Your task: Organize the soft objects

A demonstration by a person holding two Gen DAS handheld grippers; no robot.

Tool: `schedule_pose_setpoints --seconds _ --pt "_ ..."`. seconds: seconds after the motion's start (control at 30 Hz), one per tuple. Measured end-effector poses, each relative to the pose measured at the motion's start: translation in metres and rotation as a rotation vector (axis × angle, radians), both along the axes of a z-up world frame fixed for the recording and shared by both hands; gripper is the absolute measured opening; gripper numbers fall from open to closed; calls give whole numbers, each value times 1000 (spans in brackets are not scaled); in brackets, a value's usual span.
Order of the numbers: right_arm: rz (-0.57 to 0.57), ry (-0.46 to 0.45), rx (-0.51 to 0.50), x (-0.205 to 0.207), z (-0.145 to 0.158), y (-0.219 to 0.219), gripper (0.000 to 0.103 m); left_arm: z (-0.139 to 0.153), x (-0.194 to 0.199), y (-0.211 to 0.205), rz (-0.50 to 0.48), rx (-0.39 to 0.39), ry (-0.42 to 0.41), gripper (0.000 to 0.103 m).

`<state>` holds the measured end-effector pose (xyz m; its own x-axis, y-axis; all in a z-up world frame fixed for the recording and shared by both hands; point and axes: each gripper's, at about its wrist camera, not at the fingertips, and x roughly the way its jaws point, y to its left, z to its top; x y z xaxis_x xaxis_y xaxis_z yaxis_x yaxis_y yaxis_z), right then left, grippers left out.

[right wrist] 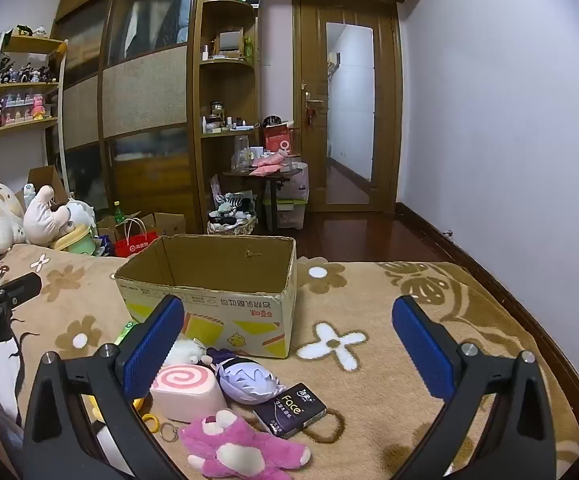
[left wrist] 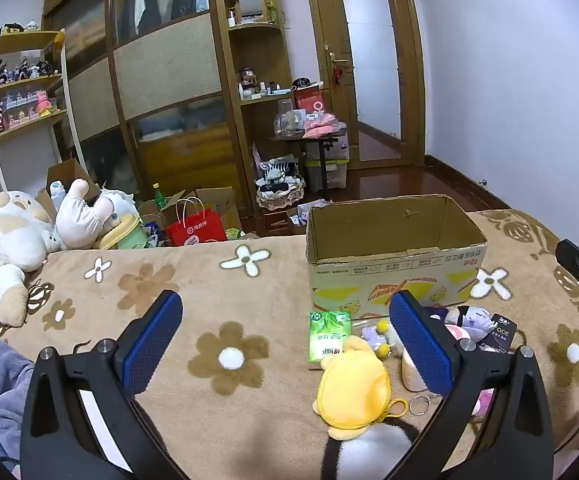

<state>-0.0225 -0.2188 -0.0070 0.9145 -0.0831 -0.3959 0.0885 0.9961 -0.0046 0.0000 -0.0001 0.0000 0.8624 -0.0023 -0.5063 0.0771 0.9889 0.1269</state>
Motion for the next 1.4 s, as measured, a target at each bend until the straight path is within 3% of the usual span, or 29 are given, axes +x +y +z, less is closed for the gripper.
schedule_pose_setpoints --seconds 1.4 --pt "1 9 3 1 0 0 103 0 0 -2 0 5 2 102"
